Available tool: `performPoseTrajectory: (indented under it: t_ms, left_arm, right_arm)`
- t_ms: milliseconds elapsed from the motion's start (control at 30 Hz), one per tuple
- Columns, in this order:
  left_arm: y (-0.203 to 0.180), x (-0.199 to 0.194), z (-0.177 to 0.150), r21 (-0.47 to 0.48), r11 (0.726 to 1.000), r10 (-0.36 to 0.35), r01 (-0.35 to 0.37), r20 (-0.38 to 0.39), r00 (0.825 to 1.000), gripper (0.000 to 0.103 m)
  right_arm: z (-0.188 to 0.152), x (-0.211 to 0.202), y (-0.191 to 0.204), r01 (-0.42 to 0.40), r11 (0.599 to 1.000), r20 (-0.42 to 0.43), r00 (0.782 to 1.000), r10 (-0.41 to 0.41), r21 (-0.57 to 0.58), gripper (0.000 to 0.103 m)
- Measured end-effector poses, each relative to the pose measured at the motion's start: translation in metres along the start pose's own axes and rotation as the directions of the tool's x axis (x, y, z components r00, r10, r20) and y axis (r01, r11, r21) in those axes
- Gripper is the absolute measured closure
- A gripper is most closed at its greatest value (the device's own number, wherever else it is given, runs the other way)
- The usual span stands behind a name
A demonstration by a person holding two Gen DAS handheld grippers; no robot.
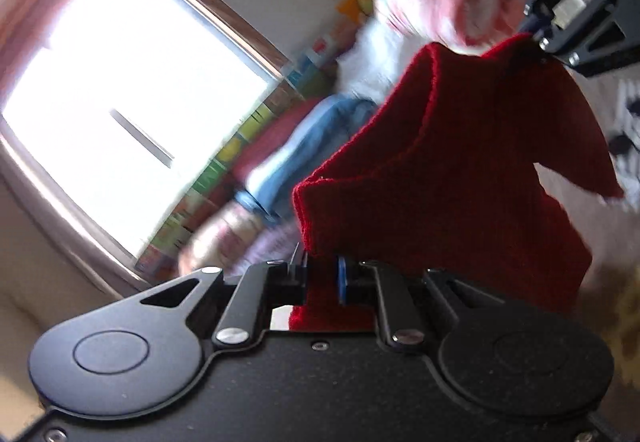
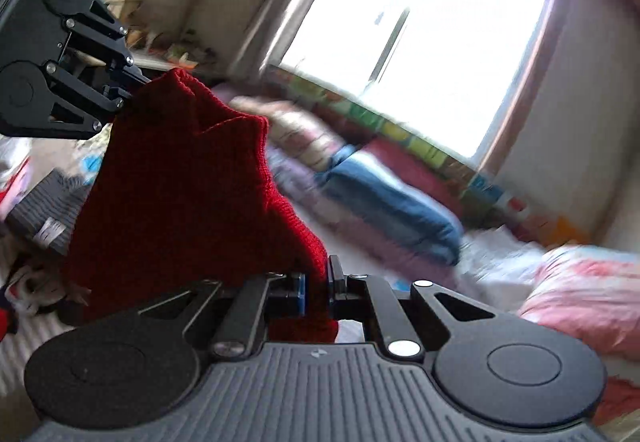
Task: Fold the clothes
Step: 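Lift the red sweater with both grippers and shake it open in the air, then lay the sweater down on the blanket and open both grippers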
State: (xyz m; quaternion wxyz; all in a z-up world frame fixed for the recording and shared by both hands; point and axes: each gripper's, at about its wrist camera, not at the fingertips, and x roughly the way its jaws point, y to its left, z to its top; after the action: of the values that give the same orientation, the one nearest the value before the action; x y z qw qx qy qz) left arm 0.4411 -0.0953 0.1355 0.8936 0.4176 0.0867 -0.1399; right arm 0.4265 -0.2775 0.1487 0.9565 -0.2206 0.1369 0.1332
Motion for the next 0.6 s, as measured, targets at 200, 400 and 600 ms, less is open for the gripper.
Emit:
performPoseTrajectory:
  t_ms: [200, 400, 600]
  left_arm:
    - [-0.028, -0.038, -0.018, 0.084, 0.996, -0.008, 0.002, 0.072, 0.997, 0.091]
    - [-0.103, -0.113, -0.089, 0.234, 0.963, -0.15, 0.132, 0.06, 0.987, 0.091]
    - [-0.179, -0.198, -0.159, 0.34, 0.907, -0.263, 0.247, 0.003, 0.965, 0.092]
  right_arm:
    - [-0.032, -0.03, 0.019, -0.053, 0.985, -0.033, 0.998, 0.048, -0.163, 0.092]
    - [-0.116, -0.081, 0.089, -0.253, 0.903, -0.196, 0.961, 0.194, -0.348, 0.092]
    - [-0.188, -0.143, 0.183, -0.423, 0.75, -0.329, 0.9, 0.284, -0.509, 0.092]
